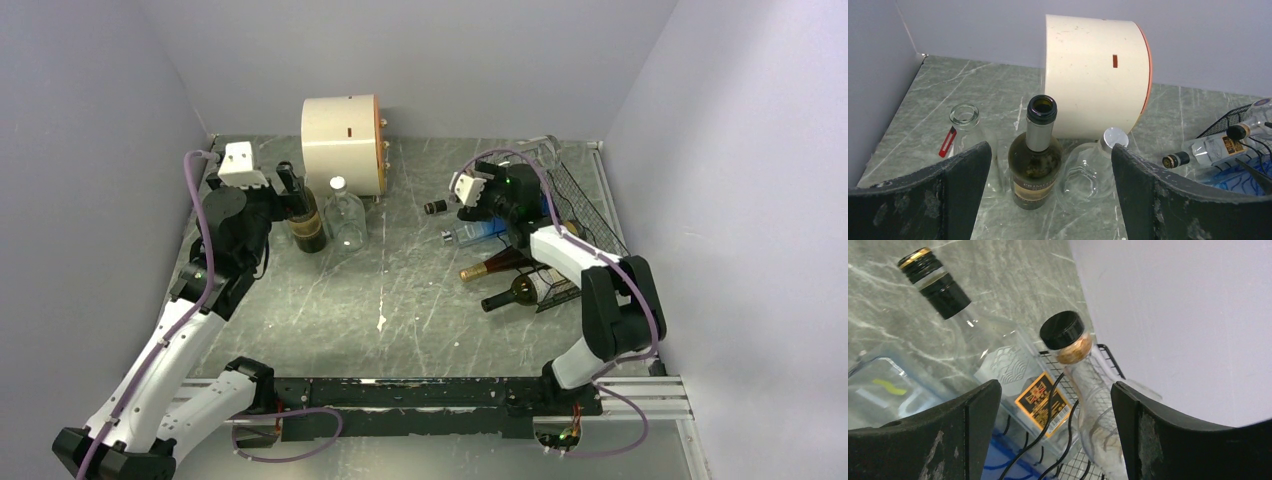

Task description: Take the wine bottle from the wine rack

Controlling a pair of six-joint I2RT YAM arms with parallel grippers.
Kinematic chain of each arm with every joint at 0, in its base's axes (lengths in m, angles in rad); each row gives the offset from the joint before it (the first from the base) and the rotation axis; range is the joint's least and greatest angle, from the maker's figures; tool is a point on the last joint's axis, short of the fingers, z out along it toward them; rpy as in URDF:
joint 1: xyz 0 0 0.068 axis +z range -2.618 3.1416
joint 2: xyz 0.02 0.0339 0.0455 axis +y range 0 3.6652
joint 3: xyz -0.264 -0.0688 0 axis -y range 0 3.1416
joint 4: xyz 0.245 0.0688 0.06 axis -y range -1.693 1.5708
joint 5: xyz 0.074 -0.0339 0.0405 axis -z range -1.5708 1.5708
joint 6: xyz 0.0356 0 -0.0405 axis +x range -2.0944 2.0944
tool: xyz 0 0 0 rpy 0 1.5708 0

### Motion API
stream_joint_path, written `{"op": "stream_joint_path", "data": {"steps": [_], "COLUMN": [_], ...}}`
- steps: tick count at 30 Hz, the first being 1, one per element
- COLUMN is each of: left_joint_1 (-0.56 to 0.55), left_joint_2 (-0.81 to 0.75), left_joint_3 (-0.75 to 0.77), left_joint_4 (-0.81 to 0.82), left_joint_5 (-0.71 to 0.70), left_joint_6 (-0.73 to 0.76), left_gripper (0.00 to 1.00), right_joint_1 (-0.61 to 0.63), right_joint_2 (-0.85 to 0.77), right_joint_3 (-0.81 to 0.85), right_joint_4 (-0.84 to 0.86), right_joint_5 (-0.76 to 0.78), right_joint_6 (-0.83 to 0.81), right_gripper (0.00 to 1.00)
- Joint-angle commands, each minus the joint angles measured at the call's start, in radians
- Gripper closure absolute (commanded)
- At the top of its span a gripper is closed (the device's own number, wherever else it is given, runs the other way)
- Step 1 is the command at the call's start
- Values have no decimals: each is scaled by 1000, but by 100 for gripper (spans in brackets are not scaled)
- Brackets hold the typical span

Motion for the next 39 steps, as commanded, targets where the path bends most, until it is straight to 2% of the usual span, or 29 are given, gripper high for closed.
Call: {"op": "stream_joint_path", "data": {"steps": [1,5,9,21,24,32,39], "left_joint_1": [-9,-9,-9,-6,-3,3,7], "left_joint_2": [-5,3,7,11,13,8,6], "left_joint_3": [20,19,18,11,10,4,0], "left_joint_4": [21,22,23,32,33,38,45], "left_joint_5": [-32,-31,-37,-42,-39,-18,-12], "left_joint_6": [19,21,22,26,25,18,17], "left_gripper": [7,7,7,7,7,7,7], "right_joint_1": [-8,-8,-10,-9,-8,1,4], "right_joint_2": [43,98,147,219,228,152,36], "right_joint_3": [51,75,66,51,35,-44,-81], "right_joint_4": [98,137,220,376,439,572,566], "right_joint_5": [-23,-16,17,46,66,71,152], "right_joint_6": [-28,-43,-73,-116,-106,-43,40], "right_gripper": [15,18,29,31,35,60,80]}}
